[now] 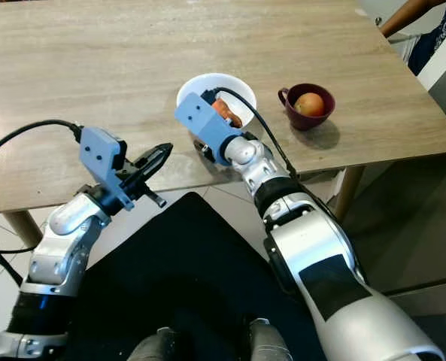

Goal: Restocking fridge

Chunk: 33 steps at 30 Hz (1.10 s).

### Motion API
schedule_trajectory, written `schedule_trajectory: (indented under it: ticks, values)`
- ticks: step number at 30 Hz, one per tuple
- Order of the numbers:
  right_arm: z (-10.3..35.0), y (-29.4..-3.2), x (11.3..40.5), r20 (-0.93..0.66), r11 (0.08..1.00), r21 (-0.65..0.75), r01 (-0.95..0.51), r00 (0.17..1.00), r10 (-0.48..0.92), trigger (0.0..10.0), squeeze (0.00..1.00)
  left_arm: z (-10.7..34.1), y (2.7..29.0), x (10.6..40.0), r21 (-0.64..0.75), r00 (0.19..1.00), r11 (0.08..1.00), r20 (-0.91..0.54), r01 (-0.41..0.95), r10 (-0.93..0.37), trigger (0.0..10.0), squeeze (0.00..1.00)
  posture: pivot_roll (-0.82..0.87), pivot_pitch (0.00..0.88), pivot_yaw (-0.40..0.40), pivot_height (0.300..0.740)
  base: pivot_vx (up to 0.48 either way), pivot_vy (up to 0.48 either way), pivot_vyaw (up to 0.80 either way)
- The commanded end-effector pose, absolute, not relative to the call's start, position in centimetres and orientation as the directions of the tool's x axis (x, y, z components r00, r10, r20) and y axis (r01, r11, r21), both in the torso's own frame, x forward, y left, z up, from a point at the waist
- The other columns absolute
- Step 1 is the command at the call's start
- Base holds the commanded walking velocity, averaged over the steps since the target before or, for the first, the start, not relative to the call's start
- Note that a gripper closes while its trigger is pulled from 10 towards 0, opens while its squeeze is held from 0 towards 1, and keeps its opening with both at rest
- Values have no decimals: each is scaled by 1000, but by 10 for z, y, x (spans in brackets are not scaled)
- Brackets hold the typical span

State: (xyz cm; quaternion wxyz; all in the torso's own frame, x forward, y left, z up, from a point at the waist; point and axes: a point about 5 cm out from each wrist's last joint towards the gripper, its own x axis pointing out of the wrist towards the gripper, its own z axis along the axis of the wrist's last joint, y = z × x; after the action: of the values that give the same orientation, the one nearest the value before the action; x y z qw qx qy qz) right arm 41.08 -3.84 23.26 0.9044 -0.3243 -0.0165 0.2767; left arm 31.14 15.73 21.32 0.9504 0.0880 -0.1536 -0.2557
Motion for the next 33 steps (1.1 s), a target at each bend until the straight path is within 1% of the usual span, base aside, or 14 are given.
schedule_trajectory:
  ticks: [1,7,8,11,12,13,14,22,25,27,28,30,31,33]
  values:
    - [217,-43,410,-204,633,-583,-509,846,493,10000,0,211,166,314,264,858,882,244,389,-452,10000,0,35,299,-52,740,0,0,0]
    - [217,-44,410,-204,635,-582,-508,847,490,10000,0,215,174,315,266,875,902,261,341,-408,10000,0,35,300,-53,740,0,0,0]
    - [219,-45,410,-202,638,-581,-505,849,488,10000,0,219,178,317,261,879,911,277,320,-388,10000,0,34,300,-55,740,0,0,0]
    - [219,-45,410,-201,639,-580,-505,849,489,10000,0,220,180,317,263,879,911,279,317,-386,10000,0,34,300,-56,740,0,0,0]
    - [220,-45,411,-198,642,-576,-506,849,491,8824,0,220,180,318,265,879,911,280,317,-387,10000,0,34,299,-56,740,0,0,0]
    - [220,-45,411,-198,642,-576,-506,849,491,8824,0,220,180,318,265,879,911,280,317,-387,10000,0,34,299,-56,740,0,0,0]
    - [223,-46,411,-191,648,-569,-507,847,495,0,0,220,180,318,268,877,909,281,318,-390,10000,0,32,297,-56,740,0,0,0]
    - [227,-47,412,-187,642,-565,-519,838,512,0,0,220,175,316,264,866,903,287,340,-410,10000,0,25,291,-55,740,0,0,0]
    - [227,-48,411,-204,614,-565,-551,814,543,0,0,220,173,315,261,858,897,287,357,-425,10000,0,21,285,-55,740,0,0,0]
    - [228,-48,409,-227,557,-573,-601,770,597,0,0,219,172,314,258,855,895,288,365,-432,10000,0,17,276,-57,740,0,0,0]
    - [228,-48,409,-227,557,-573,-601,770,597,0,0,219,172,314,258,855,895,288,365,-432,10000,0,17,276,-57,740,0,0,0]
    - [228,-48,407,-249,492,-590,-641,724,644,0,0,218,172,314,255,854,895,289,367,-432,10000,0,14,270,-57,740,0,0,0]
    - [227,-50,405,-271,443,-611,-657,699,662,0,0,217,172,313,253,854,895,288,367,-432,10000,0,7,261,-56,740,0,0,0]
    - [224,-53,404,-302,381,-632,-675,667,681,0,0,215,171,313,251,855,895,288,368,-432,10000,0,5,260,-55,740,0,0,0]
